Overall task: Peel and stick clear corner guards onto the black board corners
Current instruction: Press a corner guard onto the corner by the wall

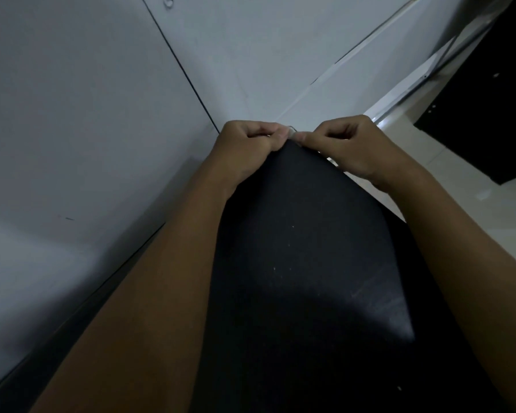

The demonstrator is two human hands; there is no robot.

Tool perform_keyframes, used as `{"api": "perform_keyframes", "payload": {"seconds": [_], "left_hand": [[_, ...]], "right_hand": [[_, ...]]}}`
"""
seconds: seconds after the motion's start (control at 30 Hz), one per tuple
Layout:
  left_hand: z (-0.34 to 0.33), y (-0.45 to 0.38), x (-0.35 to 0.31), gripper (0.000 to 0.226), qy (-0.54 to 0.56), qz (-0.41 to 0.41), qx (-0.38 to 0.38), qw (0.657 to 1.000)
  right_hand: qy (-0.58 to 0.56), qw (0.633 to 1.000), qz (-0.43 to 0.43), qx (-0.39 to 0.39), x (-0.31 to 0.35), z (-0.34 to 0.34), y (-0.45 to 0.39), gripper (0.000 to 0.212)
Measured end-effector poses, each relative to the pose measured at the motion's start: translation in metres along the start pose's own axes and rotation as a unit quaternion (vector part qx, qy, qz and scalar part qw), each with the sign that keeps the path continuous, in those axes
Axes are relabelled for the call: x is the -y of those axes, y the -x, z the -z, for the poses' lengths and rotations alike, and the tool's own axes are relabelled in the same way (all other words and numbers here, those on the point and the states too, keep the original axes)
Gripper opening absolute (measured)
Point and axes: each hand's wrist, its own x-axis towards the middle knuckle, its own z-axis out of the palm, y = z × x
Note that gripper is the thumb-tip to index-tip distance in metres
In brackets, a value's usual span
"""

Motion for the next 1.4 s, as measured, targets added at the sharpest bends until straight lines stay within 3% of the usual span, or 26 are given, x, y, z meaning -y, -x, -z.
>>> {"api": "perform_keyframes", "payload": {"seconds": [0.4,0.67,1.13,1.2,1.3,1.4], "left_hand": [[0.005,0.009,0.007,0.011,-0.014,-0.015,-0.013,1.000],[0.003,0.019,0.011,0.014,0.003,-0.012,-0.039,0.999],[0.010,0.029,0.012,0.012,-0.032,-0.005,-0.051,0.998],[0.009,0.030,0.015,0.018,-0.053,-0.014,-0.079,0.995],[0.002,0.028,0.022,0.026,-0.069,-0.050,-0.210,0.974],[-0.005,0.028,0.026,0.025,-0.043,-0.130,-0.322,0.937]], "right_hand": [[0.052,0.998,0.041,-0.009,-0.001,0.002,-0.005,0.032],[0.038,0.996,0.027,-0.070,0.000,-0.008,0.009,0.034],[-0.002,0.998,-0.033,-0.058,0.002,-0.004,0.034,0.023],[-0.017,0.998,-0.026,-0.062,-0.001,-0.005,0.038,0.021],[-0.019,0.997,-0.019,-0.068,-0.002,-0.004,0.039,0.022],[-0.038,0.996,-0.039,-0.076,-0.004,-0.001,0.041,0.042]]}}
